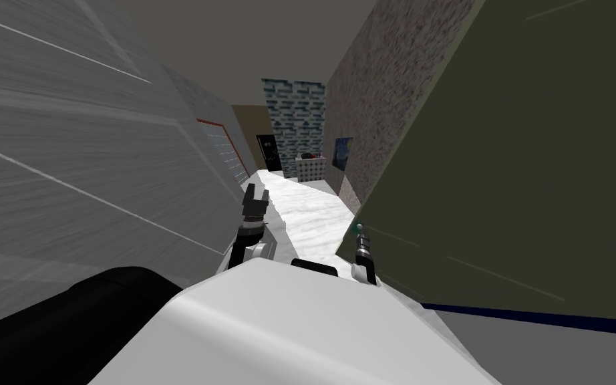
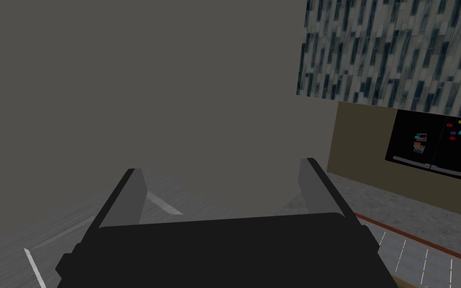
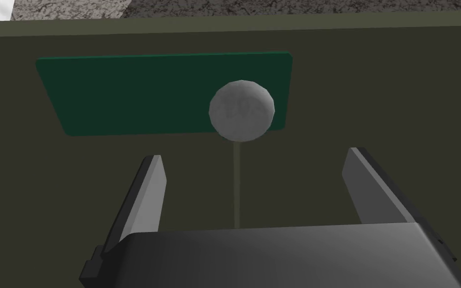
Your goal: Push the door open
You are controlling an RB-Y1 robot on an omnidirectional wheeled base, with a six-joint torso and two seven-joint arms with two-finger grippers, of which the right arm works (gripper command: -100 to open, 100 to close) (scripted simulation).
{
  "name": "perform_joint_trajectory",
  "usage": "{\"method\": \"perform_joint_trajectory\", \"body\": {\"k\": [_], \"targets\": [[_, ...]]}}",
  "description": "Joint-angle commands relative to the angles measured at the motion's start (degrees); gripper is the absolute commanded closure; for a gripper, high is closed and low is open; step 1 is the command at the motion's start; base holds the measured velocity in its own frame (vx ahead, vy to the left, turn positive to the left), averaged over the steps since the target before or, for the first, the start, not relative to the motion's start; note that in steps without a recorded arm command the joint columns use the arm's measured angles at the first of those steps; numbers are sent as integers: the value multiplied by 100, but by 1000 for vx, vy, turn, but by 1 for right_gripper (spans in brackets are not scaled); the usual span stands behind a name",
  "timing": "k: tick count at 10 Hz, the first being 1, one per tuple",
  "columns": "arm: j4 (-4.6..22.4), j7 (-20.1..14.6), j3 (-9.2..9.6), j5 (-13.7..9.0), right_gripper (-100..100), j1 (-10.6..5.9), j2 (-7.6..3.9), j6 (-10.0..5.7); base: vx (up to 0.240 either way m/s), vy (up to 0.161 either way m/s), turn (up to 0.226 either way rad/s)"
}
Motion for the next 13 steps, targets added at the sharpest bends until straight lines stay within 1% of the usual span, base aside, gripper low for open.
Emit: {"method": "perform_joint_trajectory", "body": {"k": [1, 2, 3, 4, 9, 10, 11, 13], "targets": [[-23, 8, -18, -9, -100, 35, 26, -35, 266, -52, 44], [-13, 12, -28, -14, -100, 39, 47, -58, 251, -49, 32], [-18, 6, -21, -11, -100, 36, 31, -42, 100, -23, -5], [-18, 6, -21, -11, 100, 36, 31, -42, -21, 8, 4], [-18, 6, -21, -11, 100, 36, 31, -42, -18, 4, 2], [-4, 38, -111, -64, 100, 39, -8, -9, 119, 8, -34], [-4, 45, -135, -79, 100, 38, -17, -5, 161, 30, -43], [-5, 79, -250, -147, 100, 31, -52, 15, 196, 22, -49]]}}
